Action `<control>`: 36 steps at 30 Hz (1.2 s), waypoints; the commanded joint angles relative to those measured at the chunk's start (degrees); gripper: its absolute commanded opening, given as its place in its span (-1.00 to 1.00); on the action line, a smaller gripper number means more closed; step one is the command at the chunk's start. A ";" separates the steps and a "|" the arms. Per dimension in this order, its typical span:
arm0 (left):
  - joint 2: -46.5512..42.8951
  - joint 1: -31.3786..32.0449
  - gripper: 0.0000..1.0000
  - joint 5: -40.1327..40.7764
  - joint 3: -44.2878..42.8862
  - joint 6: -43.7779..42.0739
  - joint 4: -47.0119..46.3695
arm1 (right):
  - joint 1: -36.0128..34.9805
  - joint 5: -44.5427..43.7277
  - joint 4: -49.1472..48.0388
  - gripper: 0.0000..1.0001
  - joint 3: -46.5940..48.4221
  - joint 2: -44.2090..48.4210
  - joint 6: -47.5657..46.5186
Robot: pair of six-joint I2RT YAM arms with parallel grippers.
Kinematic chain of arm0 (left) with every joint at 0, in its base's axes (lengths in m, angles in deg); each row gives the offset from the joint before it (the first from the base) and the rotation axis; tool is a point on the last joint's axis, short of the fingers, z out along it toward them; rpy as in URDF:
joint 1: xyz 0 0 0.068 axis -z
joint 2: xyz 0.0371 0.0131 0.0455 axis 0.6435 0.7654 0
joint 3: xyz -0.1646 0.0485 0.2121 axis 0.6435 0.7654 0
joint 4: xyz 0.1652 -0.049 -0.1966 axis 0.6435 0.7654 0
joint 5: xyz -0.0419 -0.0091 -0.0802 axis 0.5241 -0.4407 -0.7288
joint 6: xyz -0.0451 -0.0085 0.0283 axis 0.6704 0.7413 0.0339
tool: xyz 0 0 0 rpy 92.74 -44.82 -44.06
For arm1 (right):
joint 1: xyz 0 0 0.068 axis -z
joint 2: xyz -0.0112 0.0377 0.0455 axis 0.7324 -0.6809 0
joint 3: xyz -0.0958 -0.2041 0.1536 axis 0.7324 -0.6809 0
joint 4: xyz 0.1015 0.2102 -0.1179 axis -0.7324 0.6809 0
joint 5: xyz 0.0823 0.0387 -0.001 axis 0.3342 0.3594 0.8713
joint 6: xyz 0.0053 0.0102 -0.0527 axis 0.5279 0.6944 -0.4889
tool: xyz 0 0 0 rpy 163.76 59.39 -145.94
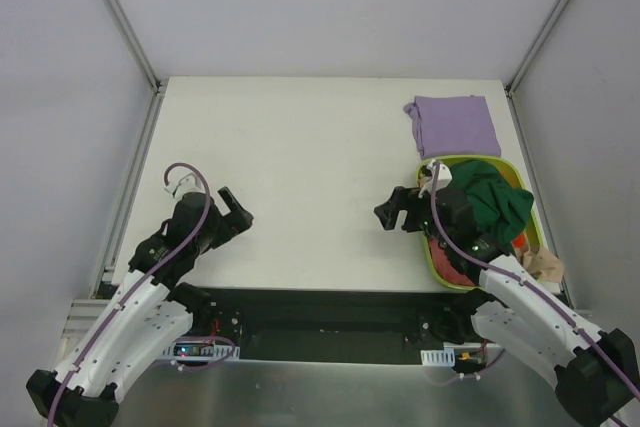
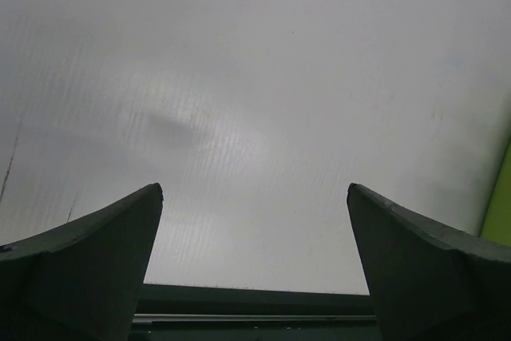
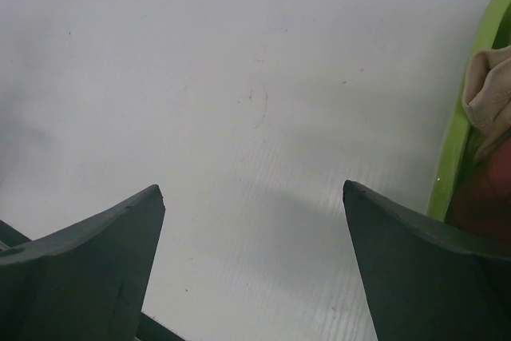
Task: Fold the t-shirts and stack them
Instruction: Grab crumpled tshirt from bin with the right arm
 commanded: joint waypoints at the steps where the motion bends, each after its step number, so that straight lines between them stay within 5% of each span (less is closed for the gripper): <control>1: 0.38 -0.56 0.98 -1.09 -1.70 -1.19 -2.09 | -0.20 -0.29 -1.60 0.92 3.00 -1.08 -0.99; 5: 0.82 -0.56 0.98 -2.24 -1.70 -1.63 -2.44 | -0.29 -1.16 1.64 0.92 5.10 -1.35 -1.69; 10: 1.08 -0.56 0.98 -2.94 -1.53 -1.98 -3.06 | -0.29 -12.57 15.51 0.92 14.14 1.90 -3.98; 17: 3.37 -0.56 0.98 -6.02 -1.18 -2.33 -5.08 | 1.55 -47.02 44.25 0.92 25.06 -0.99 2.77; 22: 5.48 -0.56 0.98 -6.72 -1.61 -3.04 -6.04 | 11.55 -42.14 48.68 0.92 24.28 -2.66 5.68; 27: 6.71 -0.56 0.98 -8.21 -1.35 -3.48 -6.57 | 18.42 -29.93 40.00 0.97 17.87 -4.95 2.70; 30: 6.54 -0.56 0.98 -9.00 -1.44 -3.74 -6.66 | 20.71 -26.39 35.86 0.72 16.89 -6.53 0.77; 34: 5.49 -0.56 0.98 -9.45 -1.35 -3.92 -6.66 | 21.51 -24.65 34.09 -0.22 17.15 -5.14 -0.11; 36: 4.96 -0.56 0.98 -9.36 -1.00 -3.83 -6.66 | 21.51 -22.10 32.34 -0.45 16.89 -2.33 -1.16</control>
